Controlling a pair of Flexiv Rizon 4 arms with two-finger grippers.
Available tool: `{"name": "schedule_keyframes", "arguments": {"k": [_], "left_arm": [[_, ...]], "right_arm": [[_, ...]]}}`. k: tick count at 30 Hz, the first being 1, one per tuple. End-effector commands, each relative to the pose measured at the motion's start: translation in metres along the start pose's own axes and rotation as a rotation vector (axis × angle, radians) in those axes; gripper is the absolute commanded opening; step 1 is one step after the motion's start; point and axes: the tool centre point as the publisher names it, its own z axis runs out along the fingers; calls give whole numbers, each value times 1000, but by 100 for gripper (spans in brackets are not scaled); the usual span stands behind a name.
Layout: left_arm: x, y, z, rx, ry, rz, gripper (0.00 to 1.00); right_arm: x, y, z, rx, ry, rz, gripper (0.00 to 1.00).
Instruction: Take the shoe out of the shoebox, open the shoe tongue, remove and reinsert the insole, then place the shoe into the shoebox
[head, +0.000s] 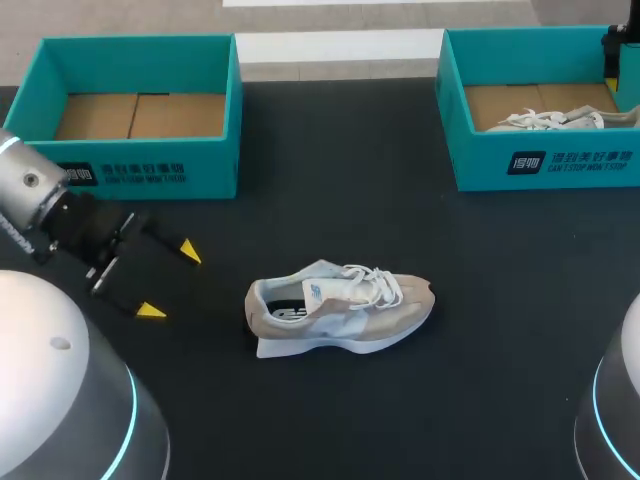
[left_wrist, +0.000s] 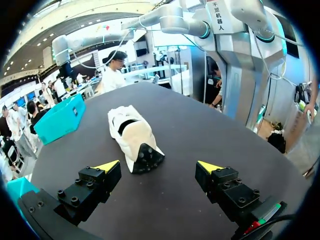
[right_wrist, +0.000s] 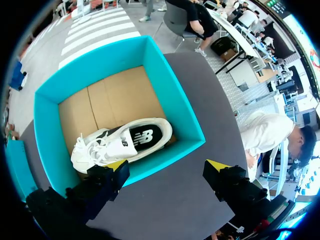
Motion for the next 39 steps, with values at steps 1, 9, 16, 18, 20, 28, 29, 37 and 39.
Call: {"name": "schedule_keyframes", "arguments": {"k": [1, 9, 16, 18, 20, 28, 29, 37, 39], "left_arm": [[4, -2, 1, -5, -36, 1, 100], [18, 13, 8, 129, -201, -216, 100], [28, 29, 15, 148, -259, -283, 100], [30, 33, 16, 149, -281, -300, 100], [31, 36, 18, 158, -293, -295, 100], [33, 49, 31, 143, -402, -338, 100], [33, 49, 31, 143, -402, -338, 100], [33, 49, 31, 143, -402, -338, 100], [33, 49, 31, 143, -402, -338, 100]], "right_arm": [[0, 0, 0, 1, 1, 1, 100], [0, 0, 0, 1, 1, 1, 100], [0, 0, 0, 1, 1, 1, 100], [0, 0, 0, 1, 1, 1, 100], [0, 0, 0, 1, 1, 1, 100], [0, 0, 0, 1, 1, 1, 100], [0, 0, 0, 1, 1, 1, 100], [0, 0, 0, 1, 1, 1, 100], [0, 0, 0, 1, 1, 1, 100]]}}
